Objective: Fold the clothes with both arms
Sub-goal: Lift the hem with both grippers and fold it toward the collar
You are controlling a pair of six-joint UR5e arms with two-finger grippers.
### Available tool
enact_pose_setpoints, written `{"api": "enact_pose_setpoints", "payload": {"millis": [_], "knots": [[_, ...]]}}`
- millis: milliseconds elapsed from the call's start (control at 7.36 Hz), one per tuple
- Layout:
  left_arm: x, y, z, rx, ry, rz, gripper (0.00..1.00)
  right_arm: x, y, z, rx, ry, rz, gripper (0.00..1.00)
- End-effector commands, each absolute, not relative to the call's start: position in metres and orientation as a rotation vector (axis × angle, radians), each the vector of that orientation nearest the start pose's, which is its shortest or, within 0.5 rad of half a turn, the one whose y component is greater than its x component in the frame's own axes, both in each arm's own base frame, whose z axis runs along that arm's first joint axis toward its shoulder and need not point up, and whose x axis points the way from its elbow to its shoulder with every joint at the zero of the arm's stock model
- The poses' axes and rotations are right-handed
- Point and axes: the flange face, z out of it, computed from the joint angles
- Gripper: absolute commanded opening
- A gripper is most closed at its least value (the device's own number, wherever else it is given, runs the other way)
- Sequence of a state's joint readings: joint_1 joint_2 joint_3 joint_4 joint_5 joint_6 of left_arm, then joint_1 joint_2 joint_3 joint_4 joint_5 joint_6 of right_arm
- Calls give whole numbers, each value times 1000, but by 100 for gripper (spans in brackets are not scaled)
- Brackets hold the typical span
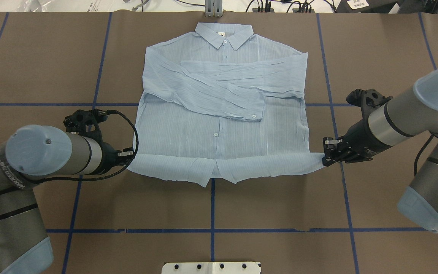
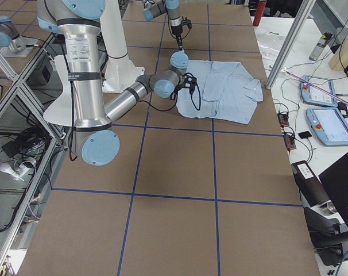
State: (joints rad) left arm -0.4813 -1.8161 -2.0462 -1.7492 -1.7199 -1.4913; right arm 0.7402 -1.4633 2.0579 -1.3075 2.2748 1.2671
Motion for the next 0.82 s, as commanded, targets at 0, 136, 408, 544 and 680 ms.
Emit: {"api": "enact_pose_setpoints", "payload": {"millis": [0,136,408,544,680], "knots": [[422,-355,293,122,922,-302,0,-314,-396,328,-144,-1053,106,0],[419,-360,292,127,923,-312,0,-309,-406,325,-129,-1059,123,0],[393,-391,275,134,960,-354,0,-300,-437,307,-88,-1085,161,0],[373,-409,271,155,969,-329,0,-298,-457,301,-72,-1089,183,0],[350,-437,264,180,979,-346,0,-290,-481,296,-60,-1098,213,0]]}}
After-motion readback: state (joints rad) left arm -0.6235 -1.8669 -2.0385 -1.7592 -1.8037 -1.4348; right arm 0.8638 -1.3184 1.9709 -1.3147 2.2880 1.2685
